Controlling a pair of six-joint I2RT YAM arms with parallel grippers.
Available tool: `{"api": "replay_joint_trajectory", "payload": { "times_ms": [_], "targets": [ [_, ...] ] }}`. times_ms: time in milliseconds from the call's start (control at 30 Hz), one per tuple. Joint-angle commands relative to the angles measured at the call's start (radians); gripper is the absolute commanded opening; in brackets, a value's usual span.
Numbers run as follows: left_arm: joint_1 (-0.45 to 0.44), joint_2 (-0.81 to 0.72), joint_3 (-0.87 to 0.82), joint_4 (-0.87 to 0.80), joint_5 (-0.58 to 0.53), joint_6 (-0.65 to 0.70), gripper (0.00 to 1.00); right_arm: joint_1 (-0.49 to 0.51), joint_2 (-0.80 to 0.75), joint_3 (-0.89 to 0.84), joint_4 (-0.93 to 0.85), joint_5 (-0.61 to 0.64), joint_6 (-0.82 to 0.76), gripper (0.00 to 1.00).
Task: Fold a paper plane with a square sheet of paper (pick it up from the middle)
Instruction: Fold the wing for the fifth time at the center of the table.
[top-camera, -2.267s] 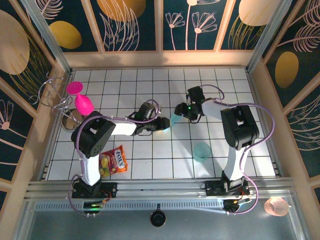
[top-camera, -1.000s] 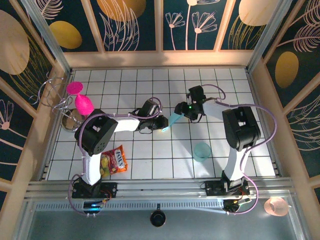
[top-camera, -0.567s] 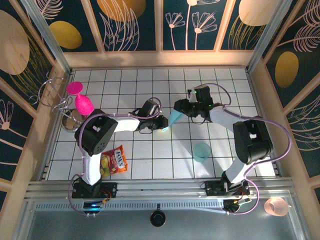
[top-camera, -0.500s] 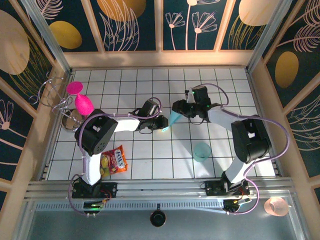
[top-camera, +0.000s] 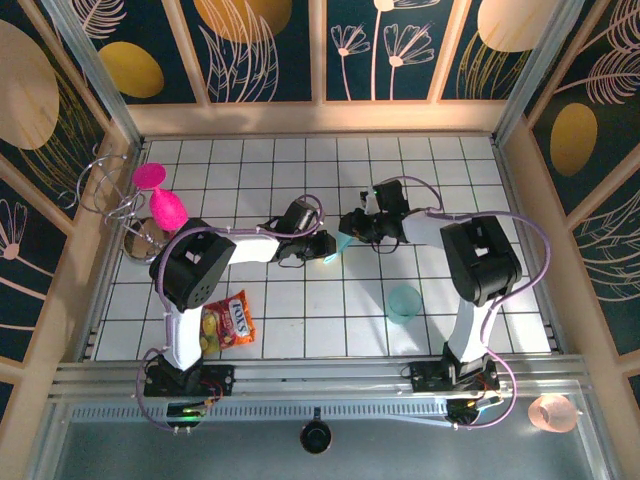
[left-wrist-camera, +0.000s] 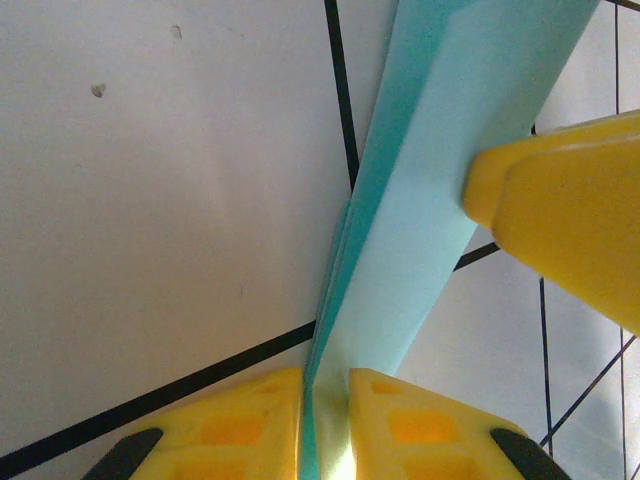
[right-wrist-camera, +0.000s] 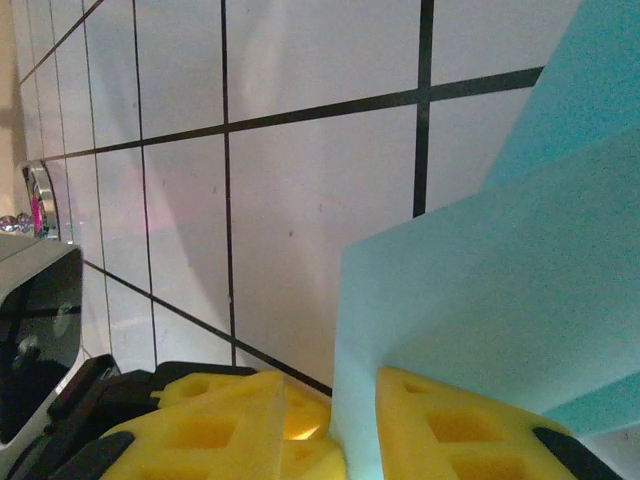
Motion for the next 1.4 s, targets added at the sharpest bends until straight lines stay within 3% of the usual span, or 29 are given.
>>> {"api": "replay_joint_trajectory", "payload": {
  "times_ms": [0,433,1367],
  "targets": [
    [-0.006,0.074,-0.011,-0.072,-0.055,0.002,0.19,0.0,0.028,0.031,-0.025,0.007,-0.01,0.3],
    [-0.006,0.077,-0.011,-0.084,-0.062,0.003,0.19,-0.001,0.038,0.043,-0.085,0.097,-0.011,0.3],
    [-0.005,-0.031,0.002,-0.088,-0.05,0.016,0.26,0.0,0.081,0.073,-0.115,0.048,-0.044,0.29]
  ]
}}
